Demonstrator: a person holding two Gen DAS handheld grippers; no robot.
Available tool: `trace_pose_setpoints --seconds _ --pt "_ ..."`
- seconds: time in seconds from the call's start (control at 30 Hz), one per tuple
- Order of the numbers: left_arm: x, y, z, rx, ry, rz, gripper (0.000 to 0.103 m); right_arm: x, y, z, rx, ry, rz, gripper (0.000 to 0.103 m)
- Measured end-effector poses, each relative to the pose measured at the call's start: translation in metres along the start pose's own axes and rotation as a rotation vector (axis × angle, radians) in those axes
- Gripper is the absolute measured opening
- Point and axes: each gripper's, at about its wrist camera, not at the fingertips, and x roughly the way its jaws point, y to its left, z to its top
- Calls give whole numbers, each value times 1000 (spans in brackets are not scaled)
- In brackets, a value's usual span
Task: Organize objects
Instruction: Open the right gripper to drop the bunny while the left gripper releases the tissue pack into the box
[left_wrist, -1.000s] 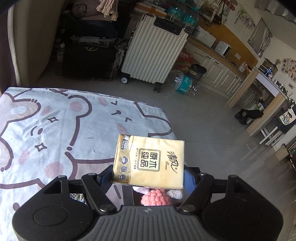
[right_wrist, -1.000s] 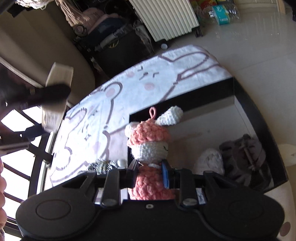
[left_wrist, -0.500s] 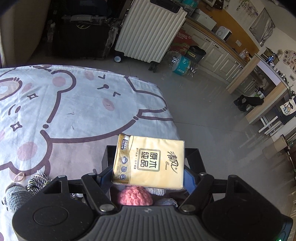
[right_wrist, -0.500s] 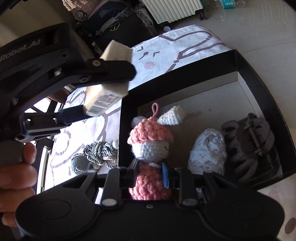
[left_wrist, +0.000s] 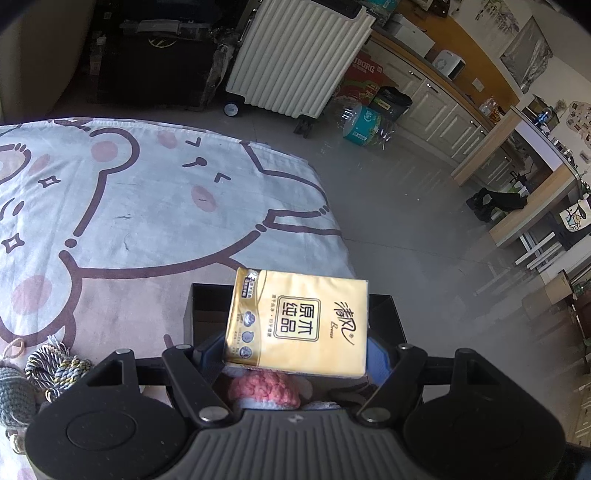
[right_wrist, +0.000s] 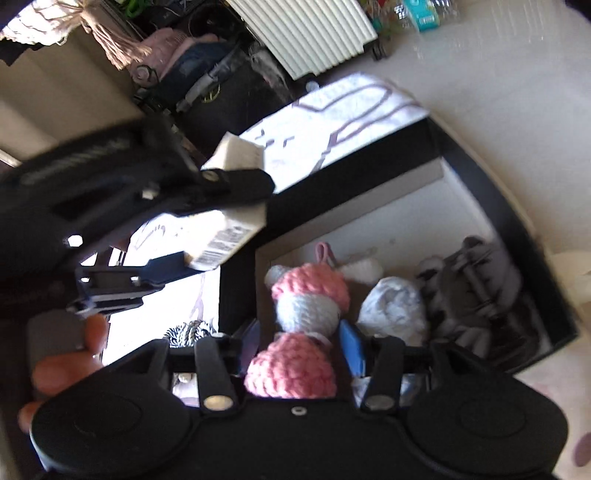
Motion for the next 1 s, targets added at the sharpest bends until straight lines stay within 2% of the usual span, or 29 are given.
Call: trace_pose_setpoints --seconds 0.3,0.4,0.77,1.0 --pt "25 -25 -4 52 37 4 75 -39 -12 -5 -9 -41 3 45" --pt "39 -30 -6 29 67 6 75 -51 -18 -7 2 -42 5 45" --pt "80 -51 -10 72 110 47 75 -64 -39 -11 35 -64 15 42" --pt "97 -70 -14 363 157 84 75 -79 -42 -13 -4 -89 -6 42"
